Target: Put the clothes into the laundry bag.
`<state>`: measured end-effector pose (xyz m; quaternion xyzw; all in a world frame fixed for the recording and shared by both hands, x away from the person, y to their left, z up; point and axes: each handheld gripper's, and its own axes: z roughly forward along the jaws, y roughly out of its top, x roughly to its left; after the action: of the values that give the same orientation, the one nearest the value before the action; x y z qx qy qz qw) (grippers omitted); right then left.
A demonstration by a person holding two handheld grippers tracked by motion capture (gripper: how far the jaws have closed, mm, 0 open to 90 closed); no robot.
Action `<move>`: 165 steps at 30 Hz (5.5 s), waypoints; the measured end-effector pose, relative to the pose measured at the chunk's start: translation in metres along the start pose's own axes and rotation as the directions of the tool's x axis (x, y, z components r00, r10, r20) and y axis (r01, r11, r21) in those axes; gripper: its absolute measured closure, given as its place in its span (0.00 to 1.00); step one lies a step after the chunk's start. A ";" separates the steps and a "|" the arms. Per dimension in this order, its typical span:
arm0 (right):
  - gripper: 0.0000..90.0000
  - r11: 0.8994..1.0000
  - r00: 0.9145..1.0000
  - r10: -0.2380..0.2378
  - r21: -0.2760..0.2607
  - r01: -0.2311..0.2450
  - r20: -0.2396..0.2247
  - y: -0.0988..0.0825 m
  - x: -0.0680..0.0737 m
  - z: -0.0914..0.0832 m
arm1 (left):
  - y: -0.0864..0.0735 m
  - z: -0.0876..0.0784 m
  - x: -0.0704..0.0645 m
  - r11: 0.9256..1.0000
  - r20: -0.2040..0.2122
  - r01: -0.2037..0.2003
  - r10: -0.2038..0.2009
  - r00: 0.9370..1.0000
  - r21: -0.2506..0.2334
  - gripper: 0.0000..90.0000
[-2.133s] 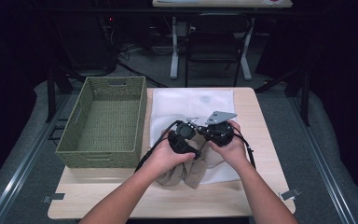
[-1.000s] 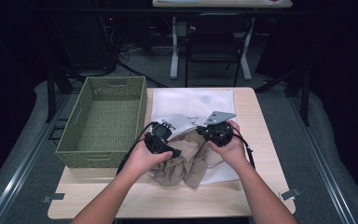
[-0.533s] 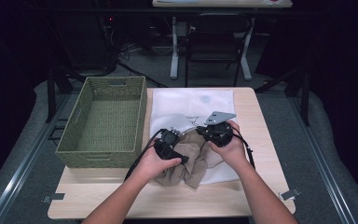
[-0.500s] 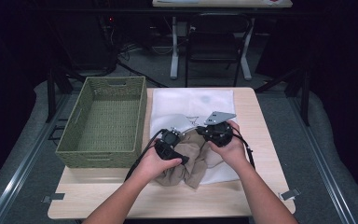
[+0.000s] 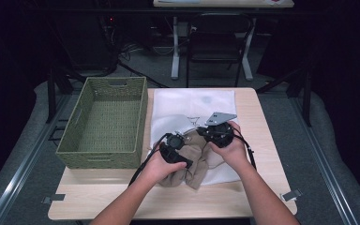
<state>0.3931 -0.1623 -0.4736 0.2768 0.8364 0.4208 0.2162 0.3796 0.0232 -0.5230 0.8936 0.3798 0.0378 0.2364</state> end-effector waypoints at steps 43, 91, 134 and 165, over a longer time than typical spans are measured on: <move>0.97 1.000 1.000 -0.002 0.006 0.002 -0.004 0.000 0.002 0.001 | -0.011 0.013 0.010 0.998 -0.028 0.041 -0.042 0.999 -0.041 0.50; 0.97 1.000 1.000 -0.014 0.004 0.014 -0.005 0.001 0.005 0.001 | 0.004 -0.002 0.004 0.993 -0.092 0.069 -0.078 0.993 -0.099 0.69; 0.98 0.999 0.999 -0.037 -0.003 0.037 -0.016 0.003 0.011 0.001 | 0.046 0.012 0.014 0.956 -0.118 0.238 -0.260 0.958 -0.170 0.69; 0.98 0.999 0.999 -0.037 0.033 0.038 -0.022 -0.003 0.011 0.010 | 0.044 0.027 0.019 0.966 -0.108 0.213 -0.229 0.967 -0.146 0.58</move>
<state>0.3896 -0.1509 -0.4826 0.2601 0.8507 0.4054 0.2103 0.4293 -0.0004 -0.5291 0.8236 0.4878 0.0919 0.2744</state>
